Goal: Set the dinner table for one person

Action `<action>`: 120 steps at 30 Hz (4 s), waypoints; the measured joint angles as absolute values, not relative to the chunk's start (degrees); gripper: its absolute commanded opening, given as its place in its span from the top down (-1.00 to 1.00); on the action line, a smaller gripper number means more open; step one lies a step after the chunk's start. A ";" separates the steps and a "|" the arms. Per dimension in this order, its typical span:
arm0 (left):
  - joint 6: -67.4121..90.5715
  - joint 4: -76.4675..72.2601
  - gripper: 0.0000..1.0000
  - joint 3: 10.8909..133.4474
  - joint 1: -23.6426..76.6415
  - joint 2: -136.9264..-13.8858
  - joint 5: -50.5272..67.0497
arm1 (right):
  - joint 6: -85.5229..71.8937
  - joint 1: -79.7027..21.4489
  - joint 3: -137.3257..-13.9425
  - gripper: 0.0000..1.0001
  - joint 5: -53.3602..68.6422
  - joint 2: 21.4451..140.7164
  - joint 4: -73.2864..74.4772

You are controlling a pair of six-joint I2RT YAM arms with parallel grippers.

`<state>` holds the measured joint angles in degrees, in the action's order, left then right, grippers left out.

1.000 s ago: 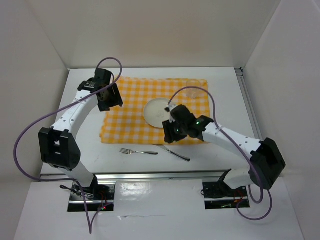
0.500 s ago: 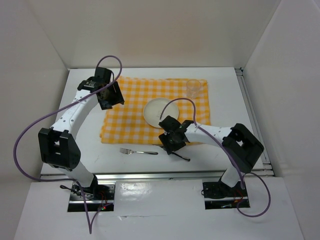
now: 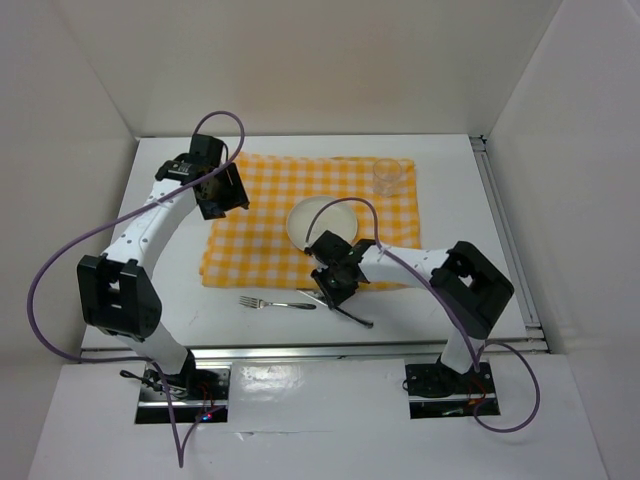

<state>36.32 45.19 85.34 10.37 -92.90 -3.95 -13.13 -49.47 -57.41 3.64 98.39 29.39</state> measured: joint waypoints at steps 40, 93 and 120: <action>36.36 44.51 -0.48 85.49 10.24 -94.37 -2.04 | -8.27 -52.86 -64.25 0.21 -2.66 99.57 40.07; 36.51 42.81 -0.46 82.87 10.24 -94.24 -1.19 | -4.64 -61.71 -61.49 1.00 -6.87 98.41 34.74; 36.75 42.30 -0.46 82.94 10.24 -94.24 -0.93 | -11.99 -38.96 -68.55 1.00 -9.50 88.77 38.76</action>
